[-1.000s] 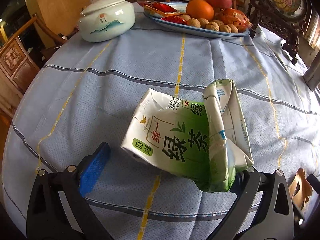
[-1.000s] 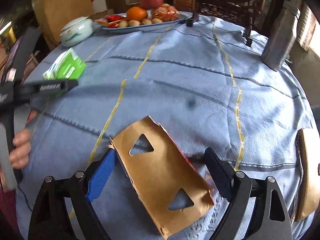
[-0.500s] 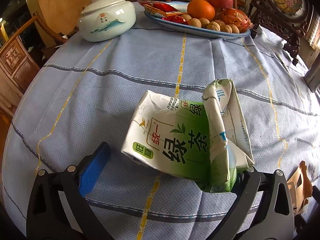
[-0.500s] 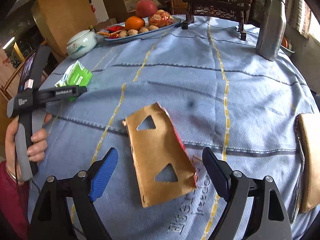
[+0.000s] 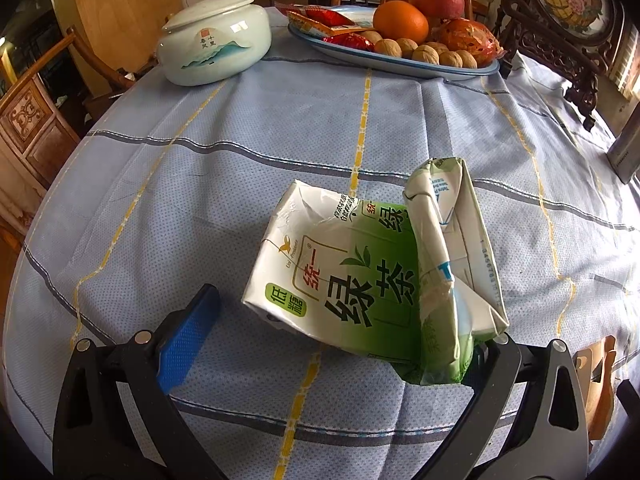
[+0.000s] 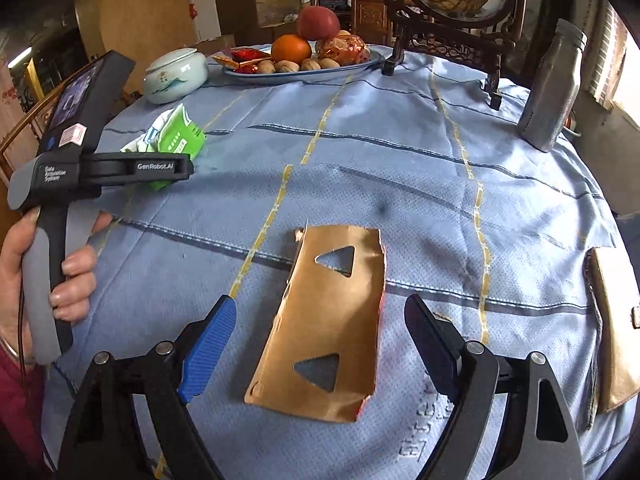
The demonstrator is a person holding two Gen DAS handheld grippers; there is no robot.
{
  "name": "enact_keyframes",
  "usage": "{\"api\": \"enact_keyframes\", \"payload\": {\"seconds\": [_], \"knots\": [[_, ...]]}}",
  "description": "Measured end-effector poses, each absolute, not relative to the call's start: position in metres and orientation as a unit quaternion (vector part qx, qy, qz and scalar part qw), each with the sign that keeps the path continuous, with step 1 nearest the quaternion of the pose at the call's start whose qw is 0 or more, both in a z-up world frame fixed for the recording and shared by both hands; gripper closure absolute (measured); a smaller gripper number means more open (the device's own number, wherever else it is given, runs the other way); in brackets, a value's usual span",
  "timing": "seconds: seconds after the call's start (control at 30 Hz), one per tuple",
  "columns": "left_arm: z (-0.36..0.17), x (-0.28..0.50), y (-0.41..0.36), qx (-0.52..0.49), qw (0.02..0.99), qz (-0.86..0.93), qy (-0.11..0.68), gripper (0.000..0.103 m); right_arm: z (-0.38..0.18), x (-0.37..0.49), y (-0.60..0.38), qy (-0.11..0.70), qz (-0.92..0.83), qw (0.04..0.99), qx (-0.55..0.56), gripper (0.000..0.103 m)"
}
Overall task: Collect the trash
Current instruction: 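Close the left tool tighter on the carton while the right tool holds the cardboard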
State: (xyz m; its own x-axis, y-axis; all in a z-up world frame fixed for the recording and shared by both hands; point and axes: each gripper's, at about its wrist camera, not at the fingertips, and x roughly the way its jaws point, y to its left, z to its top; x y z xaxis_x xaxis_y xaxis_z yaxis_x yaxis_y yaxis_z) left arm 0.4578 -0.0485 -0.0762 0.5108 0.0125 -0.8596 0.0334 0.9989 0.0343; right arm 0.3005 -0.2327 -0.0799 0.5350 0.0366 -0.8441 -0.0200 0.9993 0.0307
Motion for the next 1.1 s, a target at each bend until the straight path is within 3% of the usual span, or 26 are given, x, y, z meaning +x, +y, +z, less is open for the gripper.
{"api": "enact_keyframes", "payload": {"seconds": [0.23, 0.3, 0.43, 0.6, 0.77, 0.83, 1.1], "knots": [[-0.077, 0.458, -0.049, 0.022, 0.867, -0.004, 0.497, 0.005, -0.095, 0.305, -0.233, 0.476, 0.009, 0.879, -0.009, 0.02], [-0.077, 0.457, -0.049, 0.022, 0.867, -0.004, 0.498, 0.006, -0.095, 0.306, -0.235, 0.476, 0.013, 0.879, -0.005, 0.018], [-0.077, 0.45, -0.052, 0.025, 0.869, -0.005, 0.494, 0.006, -0.099, 0.308, -0.233, 0.484, 0.025, 0.875, -0.01, 0.004], [-0.077, 0.442, -0.063, 0.039, 0.873, -0.018, 0.486, 0.008, -0.099, 0.306, -0.233, 0.485, 0.027, 0.874, -0.011, 0.004], [-0.074, 0.435, -0.073, 0.044, 0.875, -0.049, 0.479, 0.035, -0.099, 0.306, -0.232, 0.485, 0.028, 0.874, -0.01, 0.004], [-0.073, 0.433, -0.077, 0.052, 0.877, -0.056, 0.475, 0.041, -0.099, 0.306, -0.232, 0.485, 0.028, 0.874, -0.011, 0.004], [-0.07, 0.428, -0.088, 0.081, 0.884, -0.054, 0.457, 0.043, -0.099, 0.305, -0.232, 0.485, 0.028, 0.874, -0.01, 0.004]]}}
